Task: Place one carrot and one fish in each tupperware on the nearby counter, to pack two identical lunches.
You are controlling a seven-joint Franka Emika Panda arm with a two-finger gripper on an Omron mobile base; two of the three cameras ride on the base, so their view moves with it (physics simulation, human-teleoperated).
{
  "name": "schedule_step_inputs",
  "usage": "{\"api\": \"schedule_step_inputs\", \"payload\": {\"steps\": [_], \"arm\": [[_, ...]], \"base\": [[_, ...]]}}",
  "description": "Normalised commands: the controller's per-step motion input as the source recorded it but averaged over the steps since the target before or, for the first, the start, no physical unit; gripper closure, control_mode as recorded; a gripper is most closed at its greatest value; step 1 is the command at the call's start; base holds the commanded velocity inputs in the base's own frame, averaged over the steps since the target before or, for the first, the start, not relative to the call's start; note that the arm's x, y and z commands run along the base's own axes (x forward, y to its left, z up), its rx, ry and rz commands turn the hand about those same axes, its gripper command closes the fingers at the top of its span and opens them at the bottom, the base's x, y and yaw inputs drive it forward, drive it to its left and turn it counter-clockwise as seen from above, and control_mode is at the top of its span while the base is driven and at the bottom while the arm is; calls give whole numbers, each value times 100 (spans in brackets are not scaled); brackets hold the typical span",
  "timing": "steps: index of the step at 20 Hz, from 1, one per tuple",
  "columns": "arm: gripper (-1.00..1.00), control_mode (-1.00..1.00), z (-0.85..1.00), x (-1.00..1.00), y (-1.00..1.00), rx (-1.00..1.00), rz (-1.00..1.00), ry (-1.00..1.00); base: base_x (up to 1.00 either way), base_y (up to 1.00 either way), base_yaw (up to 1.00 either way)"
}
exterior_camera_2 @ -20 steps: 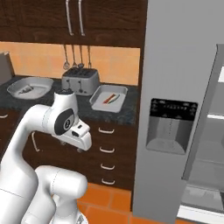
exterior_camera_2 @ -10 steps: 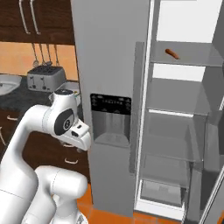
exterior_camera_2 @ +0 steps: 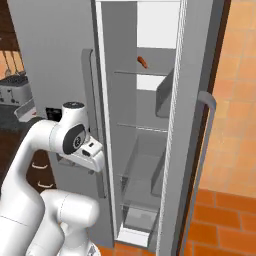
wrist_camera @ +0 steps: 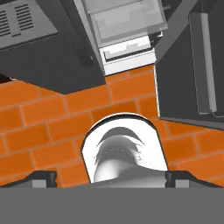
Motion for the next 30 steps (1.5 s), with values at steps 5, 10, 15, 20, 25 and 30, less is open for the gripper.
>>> {"api": "schedule_step_inputs", "payload": {"steps": [5,10,15,20,25,30], "arm": [[-100,100,0,0,0,0,0,0],[-100,100,0,0,0,0,0,0],[-100,-100,48,-51,-30,1,0,-22],[-100,-100,100,-98,-53,0,0,-61],[-100,-100,100,2,-33,-11,2,-60],[-100,-100,99,92,-14,-15,4,-36]], "base": [[73,-38,-1],[90,-28,-9],[4,-14,-2],[0,0,0],[0,0,0],[0,0,0]]}}
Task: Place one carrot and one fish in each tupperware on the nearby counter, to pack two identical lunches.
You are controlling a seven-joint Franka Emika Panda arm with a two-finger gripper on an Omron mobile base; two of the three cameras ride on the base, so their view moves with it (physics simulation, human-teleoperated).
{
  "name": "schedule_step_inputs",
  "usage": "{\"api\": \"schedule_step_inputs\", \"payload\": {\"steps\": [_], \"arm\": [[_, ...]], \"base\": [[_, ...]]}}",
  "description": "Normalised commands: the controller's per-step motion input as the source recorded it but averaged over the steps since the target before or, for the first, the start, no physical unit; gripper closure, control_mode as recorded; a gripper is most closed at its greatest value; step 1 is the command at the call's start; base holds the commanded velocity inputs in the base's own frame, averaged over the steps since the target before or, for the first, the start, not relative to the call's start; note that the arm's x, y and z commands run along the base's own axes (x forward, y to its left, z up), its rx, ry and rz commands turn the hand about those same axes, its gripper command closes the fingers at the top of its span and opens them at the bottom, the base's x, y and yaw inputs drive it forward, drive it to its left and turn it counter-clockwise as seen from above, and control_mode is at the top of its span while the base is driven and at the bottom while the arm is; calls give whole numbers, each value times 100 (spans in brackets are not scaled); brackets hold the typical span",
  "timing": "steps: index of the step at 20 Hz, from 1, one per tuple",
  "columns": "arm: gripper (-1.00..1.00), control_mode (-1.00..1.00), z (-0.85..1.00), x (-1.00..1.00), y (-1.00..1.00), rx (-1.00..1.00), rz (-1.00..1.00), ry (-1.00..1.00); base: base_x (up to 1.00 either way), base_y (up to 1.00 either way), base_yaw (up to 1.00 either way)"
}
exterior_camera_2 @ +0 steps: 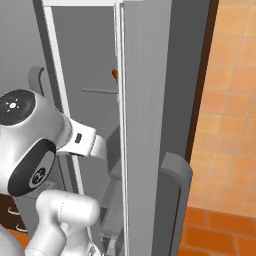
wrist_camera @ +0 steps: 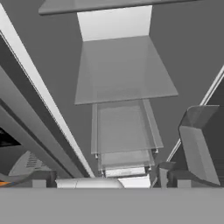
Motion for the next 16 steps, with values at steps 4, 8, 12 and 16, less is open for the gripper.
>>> {"api": "schedule_step_inputs", "payload": {"steps": [4,8,12,16], "arm": [[-100,-100,58,100,-23,-10,1,-19],[-100,-100,13,100,-31,0,5,-16],[-100,-100,13,83,-7,0,10,-10],[-100,-100,53,78,0,0,4,-2]], "base": [[0,0,0],[0,0,0],[0,0,0],[0,0,0]]}}
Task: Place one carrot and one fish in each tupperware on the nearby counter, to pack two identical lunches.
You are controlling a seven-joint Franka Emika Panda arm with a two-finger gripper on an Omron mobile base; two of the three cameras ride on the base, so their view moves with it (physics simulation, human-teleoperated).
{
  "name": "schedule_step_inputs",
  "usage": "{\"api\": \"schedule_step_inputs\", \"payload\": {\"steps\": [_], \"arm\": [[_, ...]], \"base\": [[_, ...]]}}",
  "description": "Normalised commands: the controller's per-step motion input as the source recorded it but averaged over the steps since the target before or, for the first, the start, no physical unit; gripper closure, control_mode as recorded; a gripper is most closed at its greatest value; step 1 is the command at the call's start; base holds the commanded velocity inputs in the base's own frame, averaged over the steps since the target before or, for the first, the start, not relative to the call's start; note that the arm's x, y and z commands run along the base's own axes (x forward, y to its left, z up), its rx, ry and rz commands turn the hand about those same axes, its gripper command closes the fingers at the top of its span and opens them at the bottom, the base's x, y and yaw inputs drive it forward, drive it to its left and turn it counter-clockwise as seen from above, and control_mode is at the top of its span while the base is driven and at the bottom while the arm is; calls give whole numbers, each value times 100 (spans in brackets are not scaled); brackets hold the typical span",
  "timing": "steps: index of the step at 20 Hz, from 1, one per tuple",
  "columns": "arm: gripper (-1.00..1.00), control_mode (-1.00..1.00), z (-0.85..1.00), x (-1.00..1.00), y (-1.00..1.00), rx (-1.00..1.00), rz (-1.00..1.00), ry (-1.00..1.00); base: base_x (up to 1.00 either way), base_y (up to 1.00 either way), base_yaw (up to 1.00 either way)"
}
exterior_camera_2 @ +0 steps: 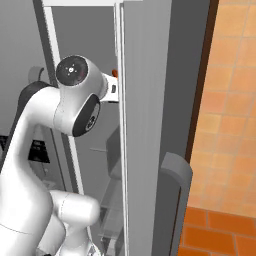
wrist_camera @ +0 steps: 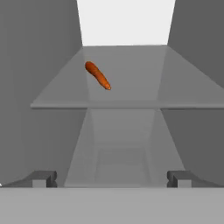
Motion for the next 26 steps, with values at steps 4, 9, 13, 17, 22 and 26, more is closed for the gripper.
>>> {"api": "schedule_step_inputs", "payload": {"steps": [4,9,13,17,22,26], "arm": [[-100,-100,22,77,0,0,6,0],[-100,-100,-8,71,0,4,13,0],[-100,-100,-9,68,0,2,14,0],[-100,-100,-20,63,0,1,14,0],[-100,-100,-23,58,6,0,13,0],[-100,-100,-15,79,0,0,7,1]], "base": [[0,0,0],[0,0,0],[0,0,0],[0,0,0],[0,0,0],[0,0,0]]}}
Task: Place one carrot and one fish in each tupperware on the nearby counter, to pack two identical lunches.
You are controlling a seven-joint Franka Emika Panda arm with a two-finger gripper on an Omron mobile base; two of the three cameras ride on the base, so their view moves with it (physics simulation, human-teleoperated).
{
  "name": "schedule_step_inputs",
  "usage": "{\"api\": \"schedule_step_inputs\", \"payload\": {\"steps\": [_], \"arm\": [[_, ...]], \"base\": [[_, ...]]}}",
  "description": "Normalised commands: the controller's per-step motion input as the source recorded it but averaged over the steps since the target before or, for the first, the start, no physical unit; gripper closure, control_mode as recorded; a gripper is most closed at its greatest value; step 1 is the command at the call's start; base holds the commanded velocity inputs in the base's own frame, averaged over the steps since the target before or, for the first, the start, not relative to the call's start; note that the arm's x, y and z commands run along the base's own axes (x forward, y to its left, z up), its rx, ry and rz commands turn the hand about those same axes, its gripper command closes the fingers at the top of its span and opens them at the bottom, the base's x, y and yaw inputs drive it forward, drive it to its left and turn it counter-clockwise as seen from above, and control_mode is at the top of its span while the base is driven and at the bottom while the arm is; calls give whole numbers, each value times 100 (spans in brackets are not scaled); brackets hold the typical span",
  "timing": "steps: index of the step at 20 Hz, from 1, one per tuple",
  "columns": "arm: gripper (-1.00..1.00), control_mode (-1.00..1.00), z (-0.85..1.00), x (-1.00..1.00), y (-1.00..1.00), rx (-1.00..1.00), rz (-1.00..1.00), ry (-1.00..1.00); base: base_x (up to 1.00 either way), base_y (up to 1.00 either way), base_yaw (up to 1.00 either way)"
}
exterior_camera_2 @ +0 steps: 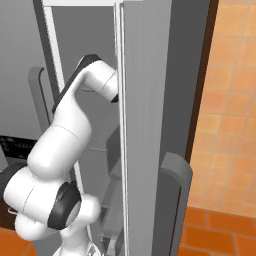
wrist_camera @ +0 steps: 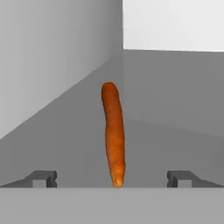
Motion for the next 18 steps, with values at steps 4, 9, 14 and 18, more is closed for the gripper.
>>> {"api": "schedule_step_inputs", "payload": {"steps": [4,9,14,18], "arm": [[-100,-100,-3,88,0,0,1,5],[-100,-100,-15,68,0,0,0,4],[100,-100,-53,0,6,-1,0,0],[100,-100,-55,-5,15,-5,0,-6]], "base": [[0,0,0],[0,0,0],[0,0,0],[0,0,0]]}}
